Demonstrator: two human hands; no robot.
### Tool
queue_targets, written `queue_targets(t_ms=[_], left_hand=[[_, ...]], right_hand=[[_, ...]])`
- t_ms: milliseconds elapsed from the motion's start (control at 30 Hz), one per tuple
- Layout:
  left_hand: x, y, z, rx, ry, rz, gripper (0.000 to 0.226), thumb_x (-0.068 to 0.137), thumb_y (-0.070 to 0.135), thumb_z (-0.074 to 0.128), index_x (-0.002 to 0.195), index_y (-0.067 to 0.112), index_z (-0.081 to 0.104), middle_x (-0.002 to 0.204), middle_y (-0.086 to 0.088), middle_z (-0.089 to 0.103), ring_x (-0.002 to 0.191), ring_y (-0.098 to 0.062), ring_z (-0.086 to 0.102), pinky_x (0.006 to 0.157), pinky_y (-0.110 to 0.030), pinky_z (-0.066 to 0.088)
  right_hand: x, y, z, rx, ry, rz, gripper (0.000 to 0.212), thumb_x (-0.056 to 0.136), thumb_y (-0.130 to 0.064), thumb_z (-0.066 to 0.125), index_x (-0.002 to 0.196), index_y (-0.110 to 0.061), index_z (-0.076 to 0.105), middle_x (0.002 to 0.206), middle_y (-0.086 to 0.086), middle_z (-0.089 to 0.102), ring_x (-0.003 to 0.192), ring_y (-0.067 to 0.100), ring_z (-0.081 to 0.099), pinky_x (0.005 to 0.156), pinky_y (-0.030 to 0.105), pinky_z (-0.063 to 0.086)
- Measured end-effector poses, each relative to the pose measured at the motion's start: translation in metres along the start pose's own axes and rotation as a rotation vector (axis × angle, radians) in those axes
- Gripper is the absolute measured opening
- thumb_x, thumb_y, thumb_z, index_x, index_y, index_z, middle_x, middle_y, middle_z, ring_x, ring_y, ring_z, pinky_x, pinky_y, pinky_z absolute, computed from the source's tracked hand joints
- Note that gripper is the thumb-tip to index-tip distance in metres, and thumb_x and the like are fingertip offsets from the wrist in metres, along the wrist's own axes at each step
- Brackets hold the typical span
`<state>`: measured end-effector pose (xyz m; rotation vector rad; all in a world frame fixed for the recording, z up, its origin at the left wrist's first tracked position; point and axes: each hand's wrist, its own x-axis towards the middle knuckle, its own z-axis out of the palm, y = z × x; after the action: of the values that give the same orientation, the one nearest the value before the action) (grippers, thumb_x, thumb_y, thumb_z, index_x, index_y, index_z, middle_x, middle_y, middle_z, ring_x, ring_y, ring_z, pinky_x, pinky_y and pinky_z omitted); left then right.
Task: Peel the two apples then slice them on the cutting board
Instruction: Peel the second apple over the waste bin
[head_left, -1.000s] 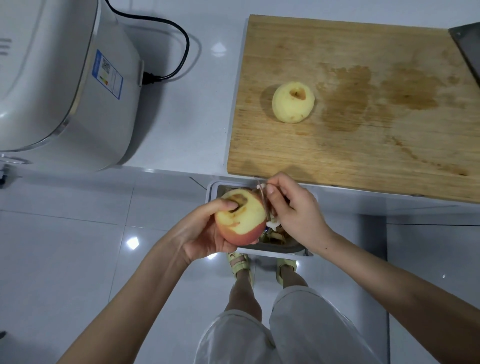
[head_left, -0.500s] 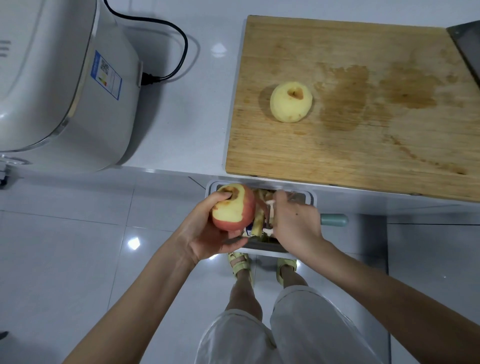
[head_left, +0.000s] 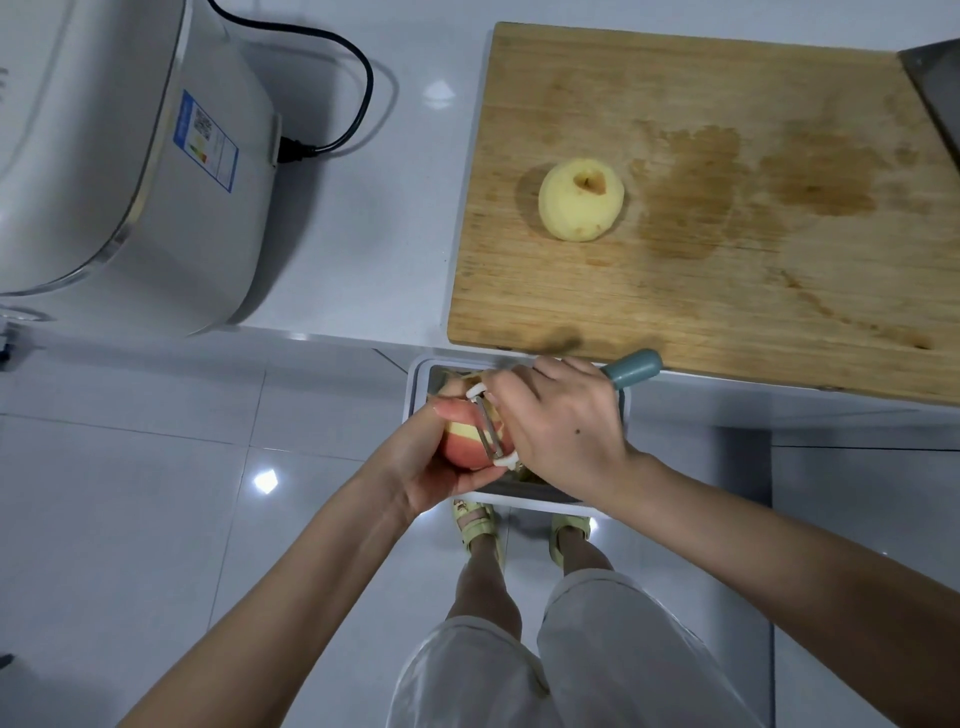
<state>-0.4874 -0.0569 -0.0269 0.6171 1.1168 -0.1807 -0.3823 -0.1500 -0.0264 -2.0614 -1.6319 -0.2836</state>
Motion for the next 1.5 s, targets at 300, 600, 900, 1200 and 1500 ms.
queue_targets(t_ms=[300,600,900,1200,1500], left_hand=[[-0.004,0.008,-0.002,0.064,-0.073,-0.13,0.018,0.08,0.031,0.062,0.087,0.014,0.061,0.069,-0.012,0.067,0.057,-0.026,0.064,0.045,-0.027,0.055],[-0.016,0.031,-0.005,0.118,-0.19,-0.171,0.047,0.064,0.028,0.07,0.104,0.005,0.06,0.078,-0.019,0.067,0.056,-0.03,0.065,0.045,-0.029,0.054],[-0.001,0.027,-0.02,0.222,0.051,-0.142,0.033,0.083,0.033,0.063,0.11,0.014,0.059,0.099,-0.014,0.065,0.078,-0.025,0.066,0.055,-0.03,0.058],[0.002,0.025,-0.026,0.27,0.121,-0.114,0.042,0.083,0.035,0.063,0.119,0.014,0.056,0.108,-0.016,0.064,0.081,-0.025,0.067,0.051,-0.028,0.055],[-0.002,0.023,-0.025,0.214,0.088,-0.177,0.031,0.083,0.032,0.062,0.107,0.013,0.059,0.094,-0.017,0.067,0.07,-0.029,0.066,0.049,-0.027,0.055]], right_hand=[[-0.007,0.023,-0.003,0.233,-0.081,0.037,0.007,0.076,0.0,0.059,0.073,-0.004,0.064,0.053,0.002,0.057,0.047,0.024,0.053,0.045,0.026,0.041],[-0.017,0.034,0.017,0.206,-0.538,0.287,0.025,0.077,-0.007,0.061,0.1,-0.014,0.061,0.065,0.002,0.065,0.06,0.025,0.063,0.052,0.024,0.039],[-0.013,0.039,0.029,0.078,-1.129,0.651,0.035,0.1,-0.022,0.027,0.104,-0.012,0.06,0.081,0.0,0.058,0.078,0.019,0.056,0.067,0.029,0.041],[-0.022,0.043,0.032,0.121,-1.189,0.763,0.056,0.1,-0.046,0.015,0.121,-0.013,0.055,0.109,0.014,0.061,0.092,0.025,0.059,0.076,0.033,0.046],[-0.015,0.028,0.013,0.426,-0.422,0.502,0.015,0.095,-0.021,0.045,0.086,-0.016,0.054,0.064,-0.005,0.062,0.054,0.011,0.057,0.053,0.027,0.045]])
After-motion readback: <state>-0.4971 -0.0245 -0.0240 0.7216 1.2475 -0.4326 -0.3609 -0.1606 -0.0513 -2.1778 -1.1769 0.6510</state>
